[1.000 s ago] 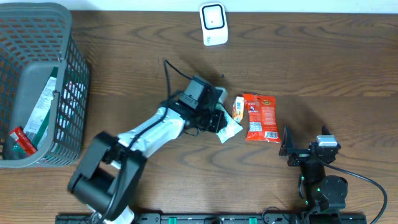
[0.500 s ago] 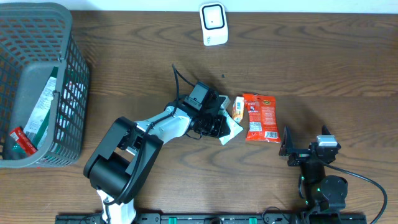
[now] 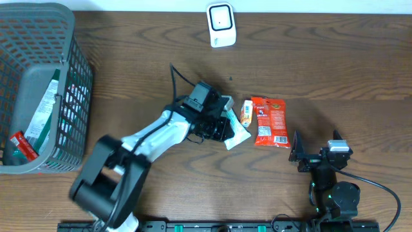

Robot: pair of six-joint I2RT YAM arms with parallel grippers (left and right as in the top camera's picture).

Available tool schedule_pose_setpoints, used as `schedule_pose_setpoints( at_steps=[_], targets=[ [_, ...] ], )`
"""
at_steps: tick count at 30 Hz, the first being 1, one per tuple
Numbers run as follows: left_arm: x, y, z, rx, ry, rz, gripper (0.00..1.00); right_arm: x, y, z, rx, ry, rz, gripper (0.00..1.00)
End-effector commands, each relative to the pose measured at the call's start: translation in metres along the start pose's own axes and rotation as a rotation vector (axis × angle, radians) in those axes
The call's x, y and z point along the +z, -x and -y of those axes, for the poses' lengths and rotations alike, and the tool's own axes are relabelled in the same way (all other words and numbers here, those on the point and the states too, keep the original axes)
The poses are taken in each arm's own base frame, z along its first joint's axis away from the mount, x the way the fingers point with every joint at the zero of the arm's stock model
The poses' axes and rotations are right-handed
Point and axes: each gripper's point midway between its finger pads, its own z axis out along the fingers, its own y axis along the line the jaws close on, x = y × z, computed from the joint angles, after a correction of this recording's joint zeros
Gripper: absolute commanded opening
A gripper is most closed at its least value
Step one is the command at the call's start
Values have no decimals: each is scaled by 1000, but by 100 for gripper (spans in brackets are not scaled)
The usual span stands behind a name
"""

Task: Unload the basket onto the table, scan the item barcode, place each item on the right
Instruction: 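Rotate the held wet-wipe pack to show its barcode, then set it down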

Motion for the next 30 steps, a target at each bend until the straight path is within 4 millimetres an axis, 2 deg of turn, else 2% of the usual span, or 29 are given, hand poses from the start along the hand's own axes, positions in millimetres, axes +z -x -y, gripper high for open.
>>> schedule_pose_setpoints(
  at_steps=[1, 2, 3, 4, 5, 9, 13, 20, 30],
  targets=[
    [-15, 7, -16, 28, 139, 61, 14, 0, 0, 3, 17, -15, 1, 99],
    [-16, 7, -25, 18, 185, 65, 14, 0, 0, 3, 16, -15, 1, 99],
    [-19, 4, -46, -16, 300, 68, 13, 0, 0, 3, 17, -15, 1, 99],
    [-22, 2, -55, -37, 351, 69, 13, 0, 0, 3, 17, -15, 1, 99],
    [-27, -4, -74, -84, 453, 62, 14, 0, 0, 3, 17, -15, 1, 99],
    [-23, -19, -92, -108, 519, 16, 13, 0, 0, 3, 17, -15, 1, 99],
    [-14, -24, -100, -113, 524, 1, 14, 0, 0, 3, 17, -15, 1, 99],
    [-9, 10, -91, -60, 476, 130, 17, 0, 0, 3, 17, -15, 1, 99],
    [-9, 23, -87, -41, 459, 177, 17, 0, 0, 3, 16, -15, 1, 99]
  ],
)
